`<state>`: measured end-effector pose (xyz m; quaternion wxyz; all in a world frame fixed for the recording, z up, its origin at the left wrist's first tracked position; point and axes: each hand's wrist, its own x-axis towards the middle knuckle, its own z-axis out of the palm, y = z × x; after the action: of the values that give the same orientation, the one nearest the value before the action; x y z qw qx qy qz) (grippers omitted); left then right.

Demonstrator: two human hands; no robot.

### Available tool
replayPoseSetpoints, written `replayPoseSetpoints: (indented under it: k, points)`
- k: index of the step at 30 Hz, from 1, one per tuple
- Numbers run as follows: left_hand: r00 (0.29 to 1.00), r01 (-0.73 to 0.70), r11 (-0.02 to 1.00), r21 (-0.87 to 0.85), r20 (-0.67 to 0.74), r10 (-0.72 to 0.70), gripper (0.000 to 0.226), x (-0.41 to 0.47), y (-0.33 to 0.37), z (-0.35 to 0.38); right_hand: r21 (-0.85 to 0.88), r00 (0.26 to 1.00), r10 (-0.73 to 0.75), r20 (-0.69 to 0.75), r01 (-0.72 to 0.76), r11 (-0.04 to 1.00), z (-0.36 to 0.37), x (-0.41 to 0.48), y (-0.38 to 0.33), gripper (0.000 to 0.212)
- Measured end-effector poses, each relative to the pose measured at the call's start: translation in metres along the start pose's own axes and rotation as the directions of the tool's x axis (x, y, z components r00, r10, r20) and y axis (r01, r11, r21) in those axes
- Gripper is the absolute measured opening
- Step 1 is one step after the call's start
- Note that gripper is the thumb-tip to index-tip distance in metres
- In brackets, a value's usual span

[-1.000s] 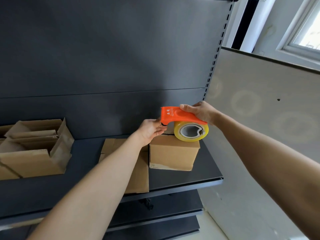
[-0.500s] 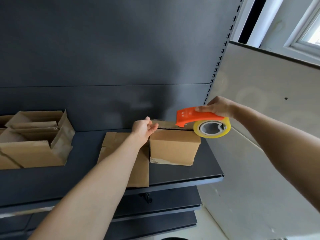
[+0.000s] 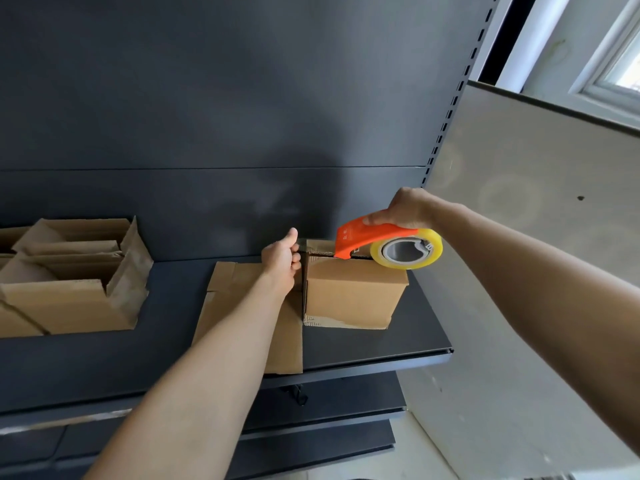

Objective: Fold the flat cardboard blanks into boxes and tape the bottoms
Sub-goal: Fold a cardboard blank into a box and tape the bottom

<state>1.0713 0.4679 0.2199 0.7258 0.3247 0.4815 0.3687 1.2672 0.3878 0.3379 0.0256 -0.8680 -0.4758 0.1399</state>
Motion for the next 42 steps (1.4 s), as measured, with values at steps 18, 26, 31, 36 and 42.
replayPoseSetpoints:
  k: [18, 26, 31, 36, 42]
  points:
    - [0.996, 0.072, 0.997, 0.019, 0.059, -0.073, 0.033, 0.014, -0.004, -0.028, -0.072, 1.000, -0.011, 0.017, 0.012, 0.997, 0.005, 0.006, -0.033, 0.056]
    - [0.993, 0.110, 0.906, 0.408, -0.008, -0.116, 0.049, 0.020, -0.017, -0.018, -0.057, 1.000, -0.002, 0.013, 0.003, 0.998, 0.009, 0.007, -0.034, 0.058]
    - [0.966, 0.236, 0.860, 0.453, -0.014, -0.258, 0.052, 0.019, -0.017, -0.015, -0.032, 1.000, 0.005, 0.000, -0.005, 0.999, 0.011, 0.009, -0.031, 0.056]
    - [0.955, 0.283, 0.860, 0.425, -0.042, -0.293, 0.054, 0.016, -0.018, -0.012, -0.019, 1.000, 0.004, -0.003, -0.004, 1.000, 0.012, 0.008, -0.034, 0.056]
    - [0.936, 0.345, 0.803, 0.486, -0.114, -0.332, 0.044, 0.007, -0.029, -0.023, 0.007, 1.000, 0.004, 0.011, -0.004, 1.000, 0.009, 0.005, -0.034, 0.055]
